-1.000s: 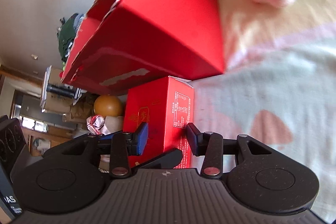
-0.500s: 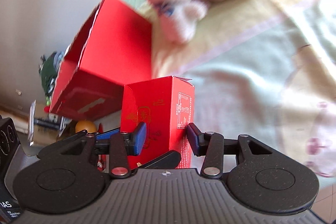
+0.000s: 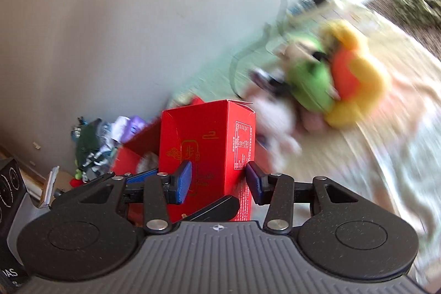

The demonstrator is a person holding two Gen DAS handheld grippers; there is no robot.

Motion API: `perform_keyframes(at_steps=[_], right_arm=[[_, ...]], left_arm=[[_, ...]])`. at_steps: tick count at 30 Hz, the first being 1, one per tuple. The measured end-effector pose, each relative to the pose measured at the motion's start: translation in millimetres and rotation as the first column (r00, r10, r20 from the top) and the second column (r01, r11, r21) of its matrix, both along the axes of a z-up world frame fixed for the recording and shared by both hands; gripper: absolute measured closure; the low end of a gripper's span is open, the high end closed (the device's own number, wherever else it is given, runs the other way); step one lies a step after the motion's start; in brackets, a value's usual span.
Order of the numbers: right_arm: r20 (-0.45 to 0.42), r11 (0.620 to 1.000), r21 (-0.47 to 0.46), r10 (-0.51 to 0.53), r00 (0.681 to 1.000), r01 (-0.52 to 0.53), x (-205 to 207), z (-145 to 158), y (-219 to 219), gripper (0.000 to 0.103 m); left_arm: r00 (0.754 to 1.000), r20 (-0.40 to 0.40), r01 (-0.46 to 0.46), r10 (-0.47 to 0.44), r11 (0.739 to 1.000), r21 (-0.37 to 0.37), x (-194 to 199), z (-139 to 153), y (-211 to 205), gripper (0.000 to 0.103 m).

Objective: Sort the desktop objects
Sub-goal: 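Lift the red package and carry it into the red box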

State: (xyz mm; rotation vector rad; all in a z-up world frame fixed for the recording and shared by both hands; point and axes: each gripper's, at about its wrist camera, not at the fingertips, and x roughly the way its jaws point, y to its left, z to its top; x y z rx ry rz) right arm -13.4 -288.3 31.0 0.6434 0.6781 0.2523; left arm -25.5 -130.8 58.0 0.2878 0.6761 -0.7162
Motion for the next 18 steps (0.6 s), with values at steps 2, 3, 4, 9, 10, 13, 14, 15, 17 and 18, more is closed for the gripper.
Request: perform_keyframes(at_steps=[2, 3, 4, 9, 10, 13, 14, 15, 17, 18], right_arm=[[0.035, 0.999, -0.020, 0.029, 0.999, -0.028, 17.4, 13.6, 15.0, 0.056], [0.047, 0.999, -0.025, 0.041, 0.998, -0.040, 25.8, 18.6, 22.0, 0.056], [0.054, 0.998, -0.028, 0.054, 0.997, -0.053, 35.4, 23.2, 30.7, 0.056], [0.045, 0.992, -0.046, 0.122, 0.992, -0.120, 81.9, 33.4, 76.4, 0.056], [0.036, 0.990, -0.049, 0.132, 0.991, -0.131, 88.2, 33.2, 82.9, 0.056], [-0.010, 0.985, -0.056, 0.162, 0.987, -0.162, 111.0, 27.5, 111.2, 0.056], [-0.028, 0.984, -0.058, 0.169, 0.985, -0.171, 116.7, 24.3, 119.3, 0.056], [-0.050, 0.982, -0.063, 0.175, 0.983, -0.178, 124.0, 20.1, 127.6, 0.056], [-0.096, 0.979, -0.083, 0.180, 0.979, -0.189, 134.1, 13.1, 140.5, 0.056], [-0.121, 0.977, -0.089, 0.182, 0.976, -0.193, 140.4, 7.8, 146.5, 0.056]], left_arm=[[0.999, 0.033, -0.016, 0.016, 1.000, -0.011, 10.9, 13.4, 13.7, 0.017], [0.999, 0.047, -0.023, 0.024, 1.000, -0.014, 15.0, 19.0, 23.2, 0.017], [0.998, 0.058, -0.034, 0.035, 0.999, -0.017, 22.4, 25.3, 32.6, 0.017], [0.994, 0.065, -0.087, 0.088, 0.996, -0.027, 70.3, 36.3, 75.4, 0.017], [0.994, 0.054, -0.098, 0.099, 0.995, -0.030, 79.6, 36.5, 85.5, 0.017], [0.992, 0.022, -0.126, 0.126, 0.992, -0.027, 104.0, 30.4, 112.6, 0.017], [0.991, 0.012, -0.132, 0.133, 0.991, -0.021, 113.1, 26.6, 117.7, 0.017], [0.990, -0.002, -0.138, 0.138, 0.990, -0.014, 120.9, 20.5, 123.5, 0.017], [0.989, -0.051, -0.142, 0.142, 0.990, -0.004, 135.4, 6.9, 135.1, 0.017], [0.986, -0.081, -0.144, 0.143, 0.990, 0.001, 142.3, -0.2, 140.2, 0.017]])
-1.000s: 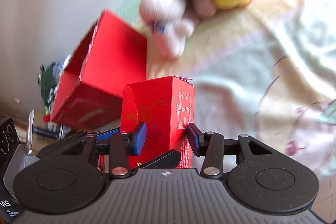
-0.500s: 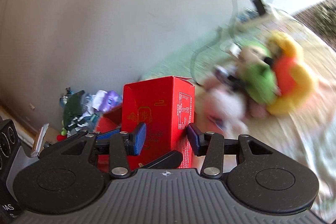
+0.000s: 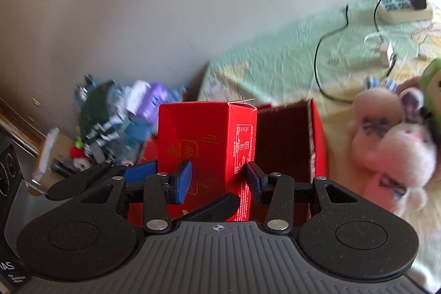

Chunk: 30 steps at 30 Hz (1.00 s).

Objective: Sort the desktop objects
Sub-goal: 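Lift the red package and carry it into the red box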

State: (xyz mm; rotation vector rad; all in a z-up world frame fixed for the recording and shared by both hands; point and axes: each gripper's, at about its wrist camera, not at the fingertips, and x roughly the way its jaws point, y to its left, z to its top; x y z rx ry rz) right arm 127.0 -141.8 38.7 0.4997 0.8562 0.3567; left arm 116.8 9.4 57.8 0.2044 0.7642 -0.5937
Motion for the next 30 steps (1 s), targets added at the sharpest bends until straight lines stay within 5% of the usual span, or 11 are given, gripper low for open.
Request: perform_keyframes(at_steps=[11, 22, 30], right_arm=[[-0.278, 0.997, -0.066, 0.015, 0.961, -0.034, 53.9, -52.3, 42.9, 0.056], [-0.369, 0.995, -0.059, 0.055, 0.928, -0.083, 76.9, -79.1, 60.0, 0.056], [-0.376, 0.990, -0.074, 0.085, 0.923, -0.122, 82.1, -84.5, 65.0, 0.056]], left_arm=[[0.956, -0.292, 0.020, 0.006, 0.996, 0.087, 57.7, -68.6, 18.1, 0.017], [0.902, -0.425, 0.006, 0.072, 0.984, 0.180, 88.5, -95.2, 26.4, 0.017], [0.899, -0.425, -0.014, 0.108, 0.976, 0.218, 91.2, -101.5, 26.6, 0.017]])
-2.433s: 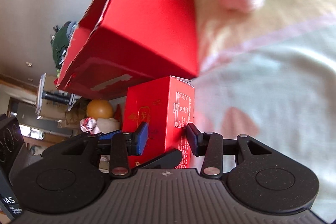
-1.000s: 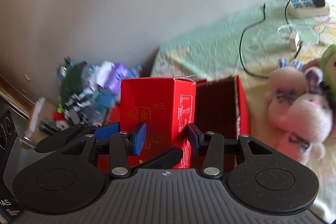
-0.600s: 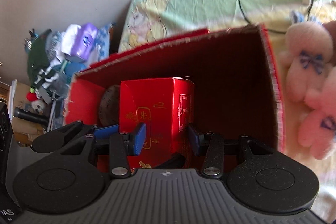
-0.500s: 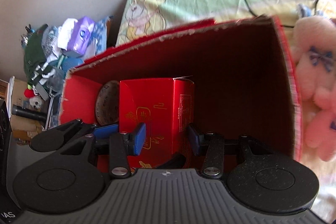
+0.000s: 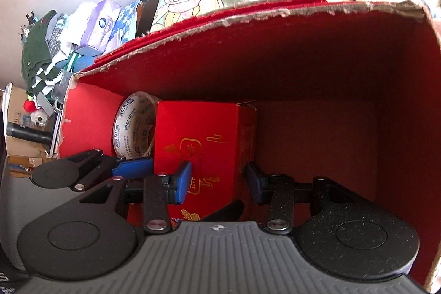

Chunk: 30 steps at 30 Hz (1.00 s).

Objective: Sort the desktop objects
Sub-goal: 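Lift the red package and carry it into the red box, then lower the red package upright beside the tape roll in the box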

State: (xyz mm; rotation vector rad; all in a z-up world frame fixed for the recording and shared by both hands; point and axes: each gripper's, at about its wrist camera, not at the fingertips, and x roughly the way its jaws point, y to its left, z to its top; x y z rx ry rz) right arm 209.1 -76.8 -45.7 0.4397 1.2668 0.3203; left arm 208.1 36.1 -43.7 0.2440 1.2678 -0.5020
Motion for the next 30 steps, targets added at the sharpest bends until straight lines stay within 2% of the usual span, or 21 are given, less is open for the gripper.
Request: perform_keyframes(at_steps=[3, 8, 16, 25, 30], right_arm=[[-0.021, 1.000, 0.016, -0.012, 1.000, 0.013, 0.7, -2.6, -4.1, 0.056], [0.000, 1.000, -0.012, 0.001, 1.000, -0.001, -0.7, 0.9, -3.3, 0.057], [0.021, 1.000, -0.024, -0.018, 1.000, 0.018, -2.3, 4.4, -9.6, 0.057], [0.028, 1.000, 0.011, -0.023, 0.999, 0.022, -4.5, 3.4, -16.2, 0.065], [0.043, 1.000, 0.012, -0.023, 0.999, 0.023, -7.7, 3.5, -22.9, 0.066]], left_arm=[[1.000, -0.012, -0.011, 0.011, 1.000, -0.007, 1.0, -1.6, 2.1, 0.015], [0.999, -0.035, -0.027, 0.027, 1.000, -0.011, 2.6, -4.1, 4.5, 0.014], [0.999, -0.003, -0.035, 0.035, 0.999, -0.006, -0.4, -0.5, 4.9, 0.013], [0.999, 0.025, -0.048, 0.048, 0.999, 0.003, -2.7, 3.6, 6.5, 0.014], [0.998, 0.030, -0.051, 0.051, 0.999, 0.002, -2.3, 5.6, 8.1, 0.014]])
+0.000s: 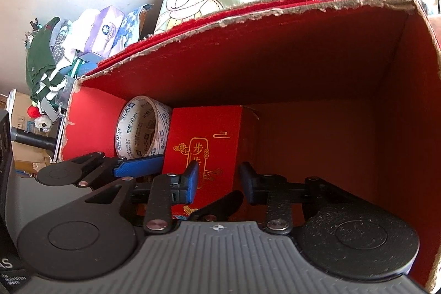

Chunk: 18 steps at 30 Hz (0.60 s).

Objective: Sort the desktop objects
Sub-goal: 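Lower the red package upright beside the tape roll in the box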

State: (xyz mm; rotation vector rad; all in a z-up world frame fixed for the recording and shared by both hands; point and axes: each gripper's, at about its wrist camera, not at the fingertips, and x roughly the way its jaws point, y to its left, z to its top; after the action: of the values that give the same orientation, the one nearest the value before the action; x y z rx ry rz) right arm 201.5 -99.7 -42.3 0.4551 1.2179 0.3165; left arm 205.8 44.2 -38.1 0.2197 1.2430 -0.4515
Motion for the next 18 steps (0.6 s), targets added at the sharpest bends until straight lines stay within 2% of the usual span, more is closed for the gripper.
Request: perform_keyframes(at_steps=[18], right_arm=[[0.067, 0.997, -0.047, -0.056, 0.996, 0.059, -12.9, 5.9, 7.3, 0.066]], left_arm=[[1.000, 0.012, 0.003, -0.003, 1.000, -0.002, 0.5, 4.2, 4.3, 0.015]])
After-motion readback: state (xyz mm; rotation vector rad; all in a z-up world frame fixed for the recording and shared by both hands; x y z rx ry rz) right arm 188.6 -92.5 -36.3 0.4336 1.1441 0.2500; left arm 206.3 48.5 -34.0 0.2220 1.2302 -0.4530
